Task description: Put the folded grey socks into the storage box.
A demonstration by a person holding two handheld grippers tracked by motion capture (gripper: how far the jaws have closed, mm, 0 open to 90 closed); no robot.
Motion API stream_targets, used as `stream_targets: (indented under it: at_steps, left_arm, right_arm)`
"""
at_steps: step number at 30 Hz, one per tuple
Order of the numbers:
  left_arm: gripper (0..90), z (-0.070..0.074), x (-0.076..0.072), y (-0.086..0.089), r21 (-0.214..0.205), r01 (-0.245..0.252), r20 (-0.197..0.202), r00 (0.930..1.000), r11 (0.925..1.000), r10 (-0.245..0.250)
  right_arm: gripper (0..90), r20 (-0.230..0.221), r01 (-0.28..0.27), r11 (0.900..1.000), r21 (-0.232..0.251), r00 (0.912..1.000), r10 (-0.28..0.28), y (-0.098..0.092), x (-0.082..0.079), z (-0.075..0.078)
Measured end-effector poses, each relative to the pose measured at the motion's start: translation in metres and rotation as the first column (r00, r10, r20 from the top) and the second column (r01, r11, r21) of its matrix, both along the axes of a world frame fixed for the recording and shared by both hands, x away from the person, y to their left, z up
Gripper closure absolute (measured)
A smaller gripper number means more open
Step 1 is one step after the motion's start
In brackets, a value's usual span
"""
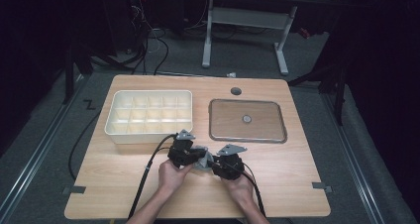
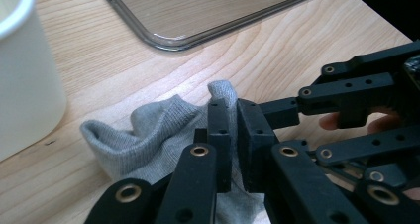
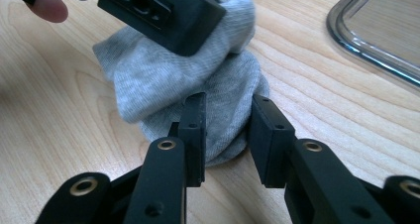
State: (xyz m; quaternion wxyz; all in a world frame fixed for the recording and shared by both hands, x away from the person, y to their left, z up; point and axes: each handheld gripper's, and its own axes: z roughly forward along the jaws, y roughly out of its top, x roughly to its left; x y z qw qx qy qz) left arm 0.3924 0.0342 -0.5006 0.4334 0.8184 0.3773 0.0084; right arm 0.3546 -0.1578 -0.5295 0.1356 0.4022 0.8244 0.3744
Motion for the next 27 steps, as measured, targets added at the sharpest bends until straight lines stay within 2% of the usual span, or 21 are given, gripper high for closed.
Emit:
stream_targets:
  at_steps: [3,12,15,20,23,25,27]
  left_arm:
    - [85.2,-0.004,0.001,-0.003,0.009,0.003,-0.001,1.0000,1.0000,-0.003]
    - [85.1,-0.003,0.001,0.002,0.035,-0.008,0.022,0.9997,0.9994,0.007]
    - [85.1,-0.004,0.002,0.004,0.040,-0.017,0.026,0.9995,0.9991,0.016]
    - [84.7,-0.007,0.005,0.006,0.021,-0.022,0.010,0.9997,0.9995,0.022]
    - [84.7,-0.013,0.007,0.004,0.047,-0.016,0.004,0.9999,0.9988,0.016]
    - [84.7,-0.016,0.009,0.006,0.035,-0.022,-0.006,0.9997,0.9991,0.022]
    - [85.0,-0.018,0.010,0.005,0.051,-0.018,0.000,0.9998,0.9985,0.018]
  right_arm:
    - [70.5,-0.014,-0.008,1.0000,0.001,0.9999,0.008,0.000,0.003,0.000]
    - [73.4,-0.004,-0.046,0.9988,0.014,0.9989,0.046,0.002,0.008,-0.002]
    - [73.6,-0.014,-0.063,0.9980,-0.008,0.9979,0.063,0.007,0.013,0.000]
    - [73.7,-0.011,-0.070,0.9975,-0.006,0.9975,0.070,0.009,0.017,-0.001]
    - [73.7,-0.010,-0.069,0.9976,-0.010,0.9976,0.069,0.009,0.016,-0.001]
    - [73.6,-0.010,-0.070,0.9975,-0.011,0.9975,0.070,0.009,0.016,-0.001]
    - [73.6,-0.010,-0.071,0.9974,-0.010,0.9974,0.071,0.009,0.016,-0.001]
